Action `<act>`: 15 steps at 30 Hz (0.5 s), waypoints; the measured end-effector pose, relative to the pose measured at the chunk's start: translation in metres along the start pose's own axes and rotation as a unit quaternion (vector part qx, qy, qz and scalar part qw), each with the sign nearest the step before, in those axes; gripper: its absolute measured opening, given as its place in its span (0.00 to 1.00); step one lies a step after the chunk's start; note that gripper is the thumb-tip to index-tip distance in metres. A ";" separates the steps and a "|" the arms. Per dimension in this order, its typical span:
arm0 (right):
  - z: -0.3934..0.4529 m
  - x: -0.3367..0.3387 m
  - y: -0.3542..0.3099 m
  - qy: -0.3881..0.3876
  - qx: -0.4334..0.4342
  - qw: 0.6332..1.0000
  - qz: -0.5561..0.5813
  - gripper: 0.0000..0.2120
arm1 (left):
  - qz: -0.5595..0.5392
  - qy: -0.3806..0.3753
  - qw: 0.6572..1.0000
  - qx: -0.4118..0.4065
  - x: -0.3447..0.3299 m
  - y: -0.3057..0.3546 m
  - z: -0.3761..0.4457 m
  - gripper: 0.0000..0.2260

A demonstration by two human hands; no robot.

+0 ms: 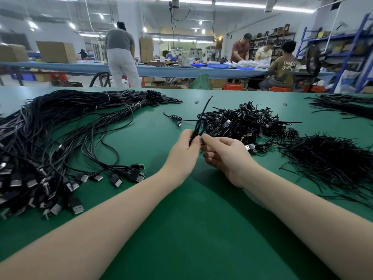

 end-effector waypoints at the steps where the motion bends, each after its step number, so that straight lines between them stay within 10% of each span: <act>1: 0.000 0.001 0.000 -0.005 -0.002 1.000 -0.006 0.06 | 0.001 -0.006 1.000 -0.001 0.000 0.000 0.000 0.06; 9: 0.005 0.011 -0.012 -0.038 0.062 0.989 -0.131 0.03 | 0.024 -0.023 0.999 -0.005 -0.004 0.001 -0.004 0.05; 15: -0.005 0.004 -0.039 -0.017 0.323 0.817 -0.478 0.03 | 0.068 -0.012 0.996 0.063 -0.003 -0.002 -0.002 0.18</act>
Point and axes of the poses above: each hand's wrist, its own z-axis towards the middle knuckle, its own x-axis out of the back of the hand, y = z × x, the point moved 5 cm from there along z, towards the middle knuckle, and after that the axes turned 9 degrees about x, right-handed, at the moved point
